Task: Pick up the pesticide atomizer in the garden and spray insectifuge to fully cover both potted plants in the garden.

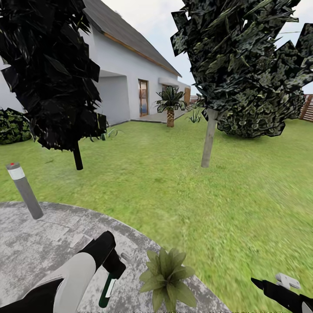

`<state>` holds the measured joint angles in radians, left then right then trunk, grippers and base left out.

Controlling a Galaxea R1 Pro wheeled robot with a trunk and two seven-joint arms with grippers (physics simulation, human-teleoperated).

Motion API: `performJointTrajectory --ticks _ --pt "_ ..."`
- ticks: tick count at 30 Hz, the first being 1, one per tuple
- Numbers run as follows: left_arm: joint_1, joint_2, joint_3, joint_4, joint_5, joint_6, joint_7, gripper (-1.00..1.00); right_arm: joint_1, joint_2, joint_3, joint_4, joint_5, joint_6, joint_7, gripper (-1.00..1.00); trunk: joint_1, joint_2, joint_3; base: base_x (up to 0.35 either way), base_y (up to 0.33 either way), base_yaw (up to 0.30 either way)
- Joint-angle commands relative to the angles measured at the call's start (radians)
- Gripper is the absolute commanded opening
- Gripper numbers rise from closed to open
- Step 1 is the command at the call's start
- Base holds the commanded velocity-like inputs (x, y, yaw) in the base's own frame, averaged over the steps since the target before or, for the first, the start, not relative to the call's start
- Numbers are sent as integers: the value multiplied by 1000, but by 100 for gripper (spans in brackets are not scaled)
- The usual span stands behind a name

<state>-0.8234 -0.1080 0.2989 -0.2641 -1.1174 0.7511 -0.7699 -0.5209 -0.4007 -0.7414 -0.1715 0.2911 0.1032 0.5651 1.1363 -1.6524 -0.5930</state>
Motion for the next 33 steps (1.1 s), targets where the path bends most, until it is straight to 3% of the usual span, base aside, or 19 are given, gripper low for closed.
performJointTrajectory --ticks 1,14,33 --pt "0 -1 8 -2 -9 5 -6 -100 -1 0 -9 -2 7 7 6 100 0 -1 -3 0 0 -1" --pt "0 -1 8 -5 -9 5 -6 -100 -1 0 -9 -2 7 7 7 100 50 -92 -55 0 0 -1" --pt "0 4 9 -6 -10 4 -4 -100 -1 0 -7 -2 7 7 6 100 123 -225 -142 0 0 -102"
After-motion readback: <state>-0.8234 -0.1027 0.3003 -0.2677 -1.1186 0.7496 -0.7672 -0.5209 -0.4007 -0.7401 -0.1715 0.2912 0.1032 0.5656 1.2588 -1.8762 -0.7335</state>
